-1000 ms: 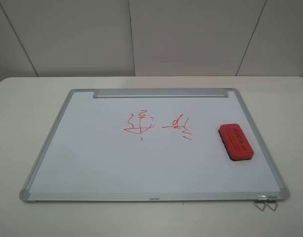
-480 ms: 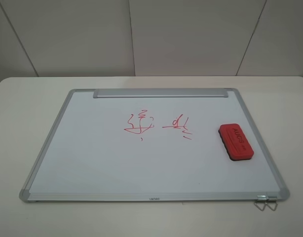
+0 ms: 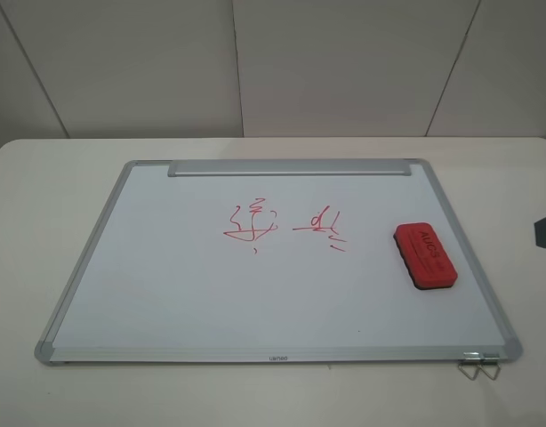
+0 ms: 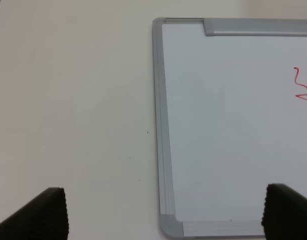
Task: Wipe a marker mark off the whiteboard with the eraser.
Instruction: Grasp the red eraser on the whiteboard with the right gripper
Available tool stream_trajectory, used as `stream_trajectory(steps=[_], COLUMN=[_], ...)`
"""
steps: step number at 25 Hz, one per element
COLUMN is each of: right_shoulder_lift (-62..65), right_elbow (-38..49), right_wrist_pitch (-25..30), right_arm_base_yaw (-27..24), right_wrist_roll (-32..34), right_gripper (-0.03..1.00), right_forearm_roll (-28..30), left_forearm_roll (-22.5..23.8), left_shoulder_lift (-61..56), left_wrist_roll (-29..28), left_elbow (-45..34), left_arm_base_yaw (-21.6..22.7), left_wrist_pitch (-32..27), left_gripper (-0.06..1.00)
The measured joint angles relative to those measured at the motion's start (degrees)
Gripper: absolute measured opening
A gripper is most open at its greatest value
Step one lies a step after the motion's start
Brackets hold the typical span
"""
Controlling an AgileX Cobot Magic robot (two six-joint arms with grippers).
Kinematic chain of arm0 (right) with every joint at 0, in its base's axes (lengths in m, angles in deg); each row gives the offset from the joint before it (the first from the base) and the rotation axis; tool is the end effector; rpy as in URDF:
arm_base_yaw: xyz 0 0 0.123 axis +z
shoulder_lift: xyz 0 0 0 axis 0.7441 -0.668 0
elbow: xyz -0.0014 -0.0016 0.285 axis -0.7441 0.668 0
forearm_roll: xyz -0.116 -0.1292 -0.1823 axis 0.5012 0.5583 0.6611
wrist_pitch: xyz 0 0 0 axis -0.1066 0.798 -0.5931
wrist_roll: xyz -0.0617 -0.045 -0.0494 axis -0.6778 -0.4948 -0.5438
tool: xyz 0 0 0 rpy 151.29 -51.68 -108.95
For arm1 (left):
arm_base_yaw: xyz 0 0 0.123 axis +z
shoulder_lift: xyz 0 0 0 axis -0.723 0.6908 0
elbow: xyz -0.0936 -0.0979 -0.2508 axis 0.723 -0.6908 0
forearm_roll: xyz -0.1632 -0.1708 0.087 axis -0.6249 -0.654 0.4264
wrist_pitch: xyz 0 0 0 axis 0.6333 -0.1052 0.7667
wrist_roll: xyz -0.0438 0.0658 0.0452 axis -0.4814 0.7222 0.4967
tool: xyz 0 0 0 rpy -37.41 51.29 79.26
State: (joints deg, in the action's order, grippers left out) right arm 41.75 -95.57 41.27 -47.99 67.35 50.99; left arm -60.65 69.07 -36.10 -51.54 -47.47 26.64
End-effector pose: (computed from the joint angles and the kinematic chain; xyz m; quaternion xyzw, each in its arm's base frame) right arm 0.1116 0.0017 0.2757 0.0159 0.9542 0.0146 0.2982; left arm -0.0064 -0.0036 0.2778 0.0097 0.8519 -0.0288 0.5229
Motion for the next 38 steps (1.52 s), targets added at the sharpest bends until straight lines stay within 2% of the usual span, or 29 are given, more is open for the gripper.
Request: stream_trajectory(steps=[8, 24, 33, 38], right_shoulder_lift=[-5.72, -43.11, -50.92, -50.99], right_elbow=[-0.59, -17.93, -23.71, -23.99], right_wrist_pitch=[-0.79, -1.17, -2.53, -3.86], right_arm_base_yaw=[0.00, 0.04, 5.82, 8.73], right_wrist_roll=[0.00, 0.00, 0.19, 4.34], right_gripper=[0.83, 0.83, 0.83, 0.83], right_forearm_roll=[-0.17, -0.12, 1.24, 6.67], left_forearm_roll=[0.00, 0.00, 0.00, 0.00], left_shoulder_lift=[0.00, 0.00, 0.00, 0.00], left_wrist_roll=[0.00, 0.00, 0.00, 0.00], left_elbow=[0.00, 0.00, 0.00, 0.00], left_arm_base_yaw=[0.00, 0.00, 0.00, 0.00], left_wrist_pitch=[0.00, 0.00, 0.00, 0.00], left_gripper=[0.77, 0.77, 0.77, 0.77])
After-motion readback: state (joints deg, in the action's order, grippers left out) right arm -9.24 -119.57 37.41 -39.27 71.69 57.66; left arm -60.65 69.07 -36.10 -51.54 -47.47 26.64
